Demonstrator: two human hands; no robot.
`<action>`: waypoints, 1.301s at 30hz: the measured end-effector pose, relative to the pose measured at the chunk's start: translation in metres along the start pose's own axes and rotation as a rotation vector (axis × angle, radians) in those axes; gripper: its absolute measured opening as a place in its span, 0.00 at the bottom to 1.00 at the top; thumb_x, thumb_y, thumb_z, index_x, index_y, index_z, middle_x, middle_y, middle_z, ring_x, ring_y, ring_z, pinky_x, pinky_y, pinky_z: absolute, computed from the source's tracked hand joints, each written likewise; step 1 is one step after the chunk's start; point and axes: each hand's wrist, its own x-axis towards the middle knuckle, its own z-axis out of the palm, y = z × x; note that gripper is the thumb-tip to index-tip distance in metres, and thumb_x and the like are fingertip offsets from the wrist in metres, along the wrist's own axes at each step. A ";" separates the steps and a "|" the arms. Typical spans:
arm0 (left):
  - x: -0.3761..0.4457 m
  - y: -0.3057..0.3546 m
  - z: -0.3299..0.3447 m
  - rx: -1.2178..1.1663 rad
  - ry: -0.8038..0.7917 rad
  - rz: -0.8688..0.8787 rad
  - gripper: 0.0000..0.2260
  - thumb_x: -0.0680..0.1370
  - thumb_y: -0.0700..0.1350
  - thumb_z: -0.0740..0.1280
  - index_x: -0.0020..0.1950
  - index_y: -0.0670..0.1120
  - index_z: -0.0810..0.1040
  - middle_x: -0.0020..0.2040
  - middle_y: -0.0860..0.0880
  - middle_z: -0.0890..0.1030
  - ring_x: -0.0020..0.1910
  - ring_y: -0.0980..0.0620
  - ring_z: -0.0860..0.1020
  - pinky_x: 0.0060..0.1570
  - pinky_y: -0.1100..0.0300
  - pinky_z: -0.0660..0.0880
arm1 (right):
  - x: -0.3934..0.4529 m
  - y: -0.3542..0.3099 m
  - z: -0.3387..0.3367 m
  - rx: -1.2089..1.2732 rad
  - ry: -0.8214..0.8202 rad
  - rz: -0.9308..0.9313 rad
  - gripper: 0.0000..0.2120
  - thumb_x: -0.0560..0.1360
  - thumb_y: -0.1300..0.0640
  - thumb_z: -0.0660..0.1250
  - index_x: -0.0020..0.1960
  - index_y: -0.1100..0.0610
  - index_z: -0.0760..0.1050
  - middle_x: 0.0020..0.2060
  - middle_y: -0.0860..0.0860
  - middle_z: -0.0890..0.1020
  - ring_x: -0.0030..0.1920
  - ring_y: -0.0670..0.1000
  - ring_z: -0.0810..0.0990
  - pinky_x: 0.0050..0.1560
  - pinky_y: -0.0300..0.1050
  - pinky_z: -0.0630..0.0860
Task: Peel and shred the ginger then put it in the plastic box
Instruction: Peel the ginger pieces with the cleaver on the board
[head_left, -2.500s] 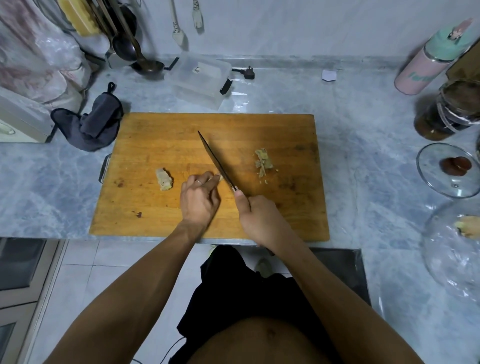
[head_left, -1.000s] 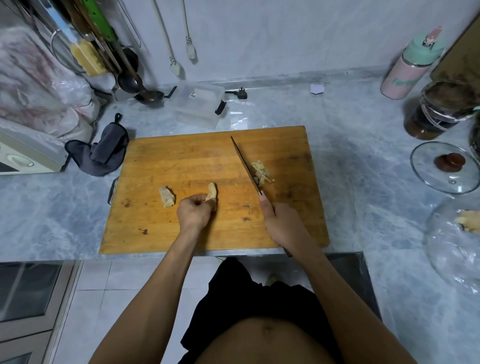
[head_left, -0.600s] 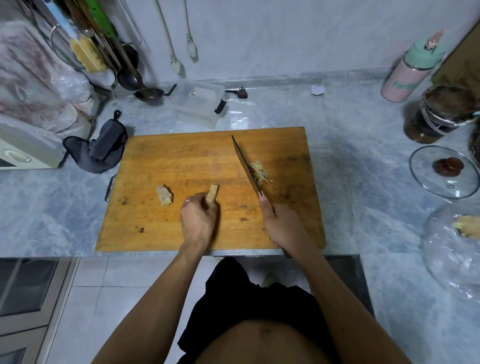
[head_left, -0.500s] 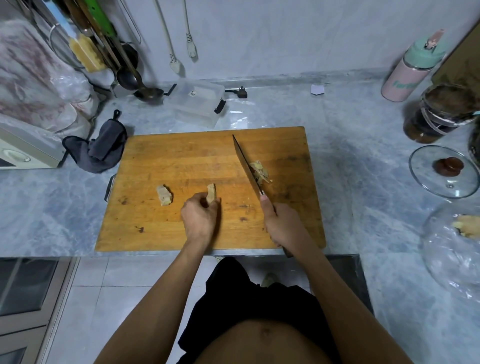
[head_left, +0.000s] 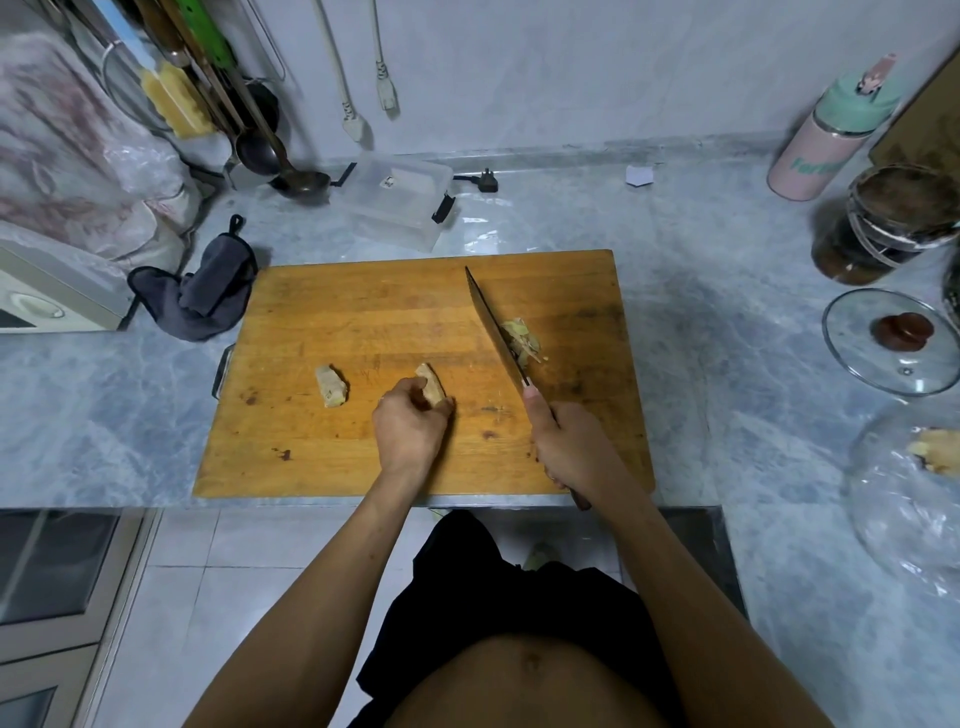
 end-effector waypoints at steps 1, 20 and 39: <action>0.003 0.000 0.000 -0.030 -0.002 -0.054 0.17 0.73 0.45 0.76 0.60 0.44 0.80 0.43 0.53 0.80 0.44 0.53 0.77 0.45 0.66 0.70 | 0.000 0.000 0.000 -0.002 0.005 -0.004 0.31 0.81 0.34 0.46 0.36 0.57 0.71 0.29 0.53 0.74 0.26 0.50 0.72 0.31 0.45 0.70; 0.020 -0.009 -0.012 -0.149 -0.018 -0.227 0.06 0.70 0.45 0.79 0.42 0.45 0.85 0.39 0.48 0.85 0.41 0.49 0.84 0.50 0.55 0.81 | -0.016 -0.022 0.033 0.026 -0.162 -0.006 0.29 0.82 0.36 0.49 0.38 0.57 0.72 0.26 0.51 0.73 0.21 0.48 0.72 0.28 0.42 0.71; 0.000 -0.006 -0.003 -0.052 0.041 0.082 0.18 0.77 0.34 0.67 0.68 0.39 0.76 0.56 0.42 0.83 0.47 0.59 0.76 0.49 0.81 0.64 | -0.024 -0.031 0.027 -0.031 -0.175 -0.041 0.31 0.83 0.38 0.46 0.38 0.60 0.72 0.25 0.53 0.73 0.21 0.49 0.73 0.25 0.39 0.68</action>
